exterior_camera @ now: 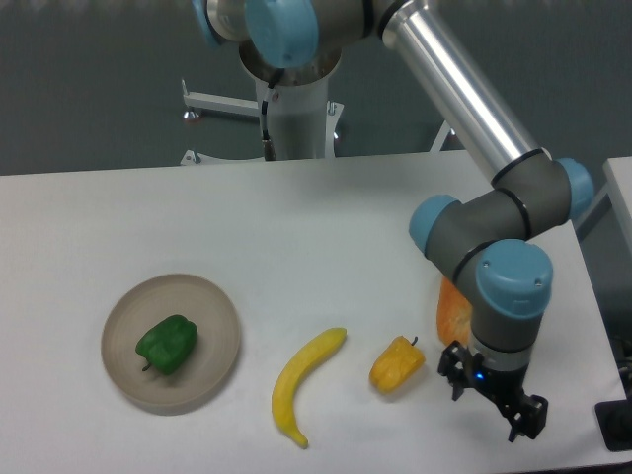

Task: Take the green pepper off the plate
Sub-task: 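Move the gripper over the plate above the green pepper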

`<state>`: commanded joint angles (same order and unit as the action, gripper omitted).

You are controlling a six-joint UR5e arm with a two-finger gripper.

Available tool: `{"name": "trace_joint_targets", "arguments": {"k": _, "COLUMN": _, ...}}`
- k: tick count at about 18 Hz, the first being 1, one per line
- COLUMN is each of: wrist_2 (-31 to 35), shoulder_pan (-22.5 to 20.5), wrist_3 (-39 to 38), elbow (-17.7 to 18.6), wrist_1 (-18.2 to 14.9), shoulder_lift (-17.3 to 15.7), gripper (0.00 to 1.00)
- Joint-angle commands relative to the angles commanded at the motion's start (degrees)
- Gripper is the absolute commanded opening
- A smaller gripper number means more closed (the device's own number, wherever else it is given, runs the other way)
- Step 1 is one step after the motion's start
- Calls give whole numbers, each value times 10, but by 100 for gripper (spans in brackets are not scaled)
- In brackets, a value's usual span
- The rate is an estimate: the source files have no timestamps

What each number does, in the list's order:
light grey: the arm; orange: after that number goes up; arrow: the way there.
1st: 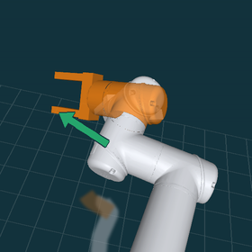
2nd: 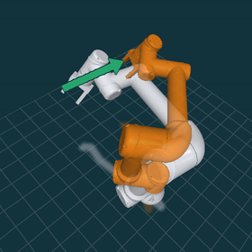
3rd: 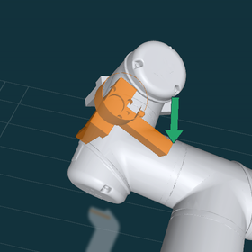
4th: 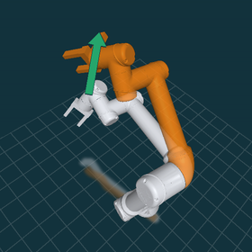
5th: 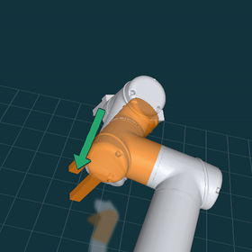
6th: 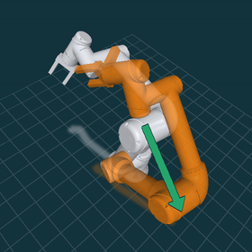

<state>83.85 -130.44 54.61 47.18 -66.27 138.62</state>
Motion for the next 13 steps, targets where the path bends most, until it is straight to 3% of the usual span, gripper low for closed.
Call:
{"name": "trace_joint_targets", "arguments": {"k": 4, "wrist_2": -9, "shoulder_pan": 37, "wrist_3": -106, "elbow": 106, "wrist_1": 2, "shoulder_lift": -83, "gripper": 100}}
{"name": "trace_joint_targets", "arguments": {"k": 9, "wrist_2": -7, "shoulder_pan": 108, "wrist_3": -161, "elbow": 184, "wrist_1": 1, "shoulder_lift": -141, "gripper": 100}}
{"name": "trace_joint_targets", "arguments": {"k": 13, "wrist_2": -9, "shoulder_pan": 169, "wrist_3": -233, "elbow": 229, "wrist_1": 6, "shoulder_lift": -155, "gripper": 100}}
